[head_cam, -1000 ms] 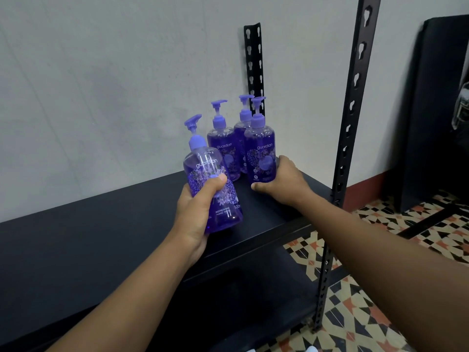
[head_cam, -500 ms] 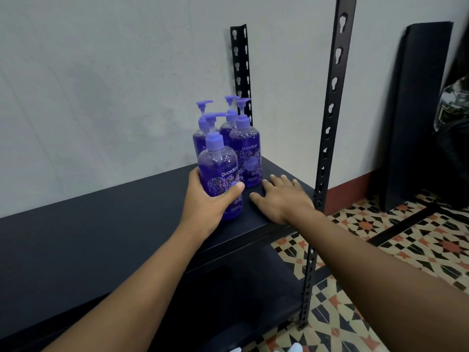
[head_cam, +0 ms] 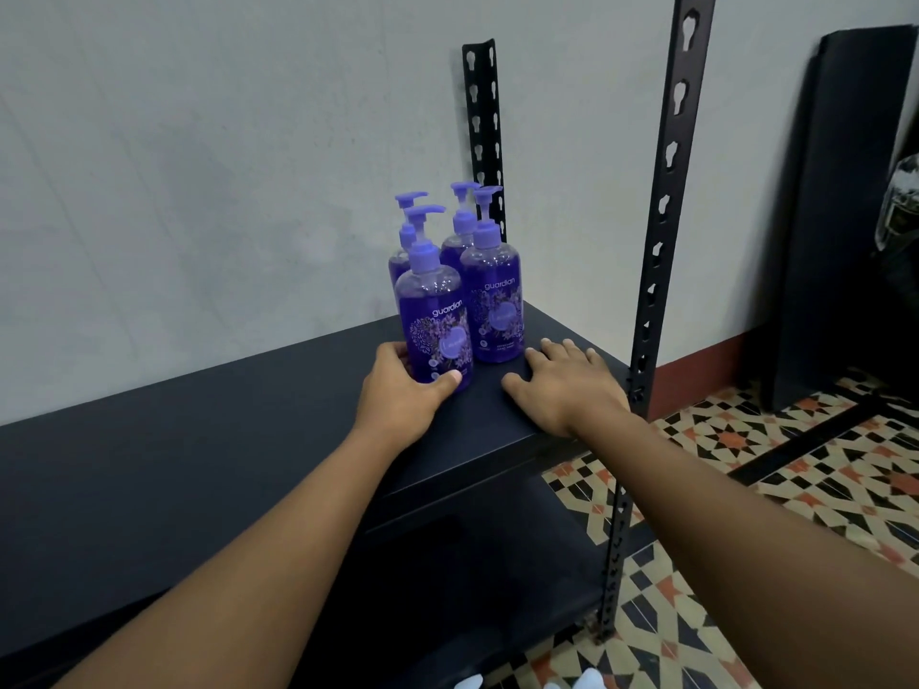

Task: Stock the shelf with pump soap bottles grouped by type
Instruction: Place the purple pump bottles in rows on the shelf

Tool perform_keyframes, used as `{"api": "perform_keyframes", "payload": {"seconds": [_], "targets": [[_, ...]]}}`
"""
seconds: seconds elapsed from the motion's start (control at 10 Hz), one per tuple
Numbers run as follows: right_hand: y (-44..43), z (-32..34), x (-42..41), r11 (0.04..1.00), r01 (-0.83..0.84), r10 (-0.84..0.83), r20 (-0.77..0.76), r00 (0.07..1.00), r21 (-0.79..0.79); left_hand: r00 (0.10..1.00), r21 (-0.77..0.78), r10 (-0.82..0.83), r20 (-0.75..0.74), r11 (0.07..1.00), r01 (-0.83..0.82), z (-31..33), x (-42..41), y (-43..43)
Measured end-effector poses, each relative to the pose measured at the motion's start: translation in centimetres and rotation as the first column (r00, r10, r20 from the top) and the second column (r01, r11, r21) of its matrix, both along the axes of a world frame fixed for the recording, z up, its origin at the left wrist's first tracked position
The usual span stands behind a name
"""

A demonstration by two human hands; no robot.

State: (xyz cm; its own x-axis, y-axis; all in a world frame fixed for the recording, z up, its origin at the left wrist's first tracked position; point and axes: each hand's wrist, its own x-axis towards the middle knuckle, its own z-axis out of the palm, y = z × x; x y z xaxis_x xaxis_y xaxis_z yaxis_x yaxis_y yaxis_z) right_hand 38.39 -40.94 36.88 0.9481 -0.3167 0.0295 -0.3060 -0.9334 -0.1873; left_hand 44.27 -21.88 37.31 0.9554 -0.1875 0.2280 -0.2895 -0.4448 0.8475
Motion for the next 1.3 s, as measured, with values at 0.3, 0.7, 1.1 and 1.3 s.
{"api": "perform_keyframes", "payload": {"seconds": [0.3,0.7,1.1,1.3], "targets": [[0.1,0.0,0.0,1.000,-0.003,0.003,0.006,1.000,-0.004,0.999,0.121,0.014,0.035,0.992,-0.018,0.5,2.2,-1.0],[0.1,0.0,0.1,1.000,-0.005,0.005,0.011,1.000,0.010,1.000,0.158,0.013,0.008,0.987,-0.014,0.5,3.1,-1.1],[1.0,0.0,-2.5,0.999,-0.030,0.022,0.163,0.986,0.043,1.000,0.246,0.025,0.008,0.969,-0.026,0.2,-0.7,1.1],[5.7,-0.2,-8.1,0.972,-0.141,0.086,0.274,0.958,0.189,0.999,0.280,-0.004,0.049,0.960,-0.010,0.3,-8.8,7.2]]}}
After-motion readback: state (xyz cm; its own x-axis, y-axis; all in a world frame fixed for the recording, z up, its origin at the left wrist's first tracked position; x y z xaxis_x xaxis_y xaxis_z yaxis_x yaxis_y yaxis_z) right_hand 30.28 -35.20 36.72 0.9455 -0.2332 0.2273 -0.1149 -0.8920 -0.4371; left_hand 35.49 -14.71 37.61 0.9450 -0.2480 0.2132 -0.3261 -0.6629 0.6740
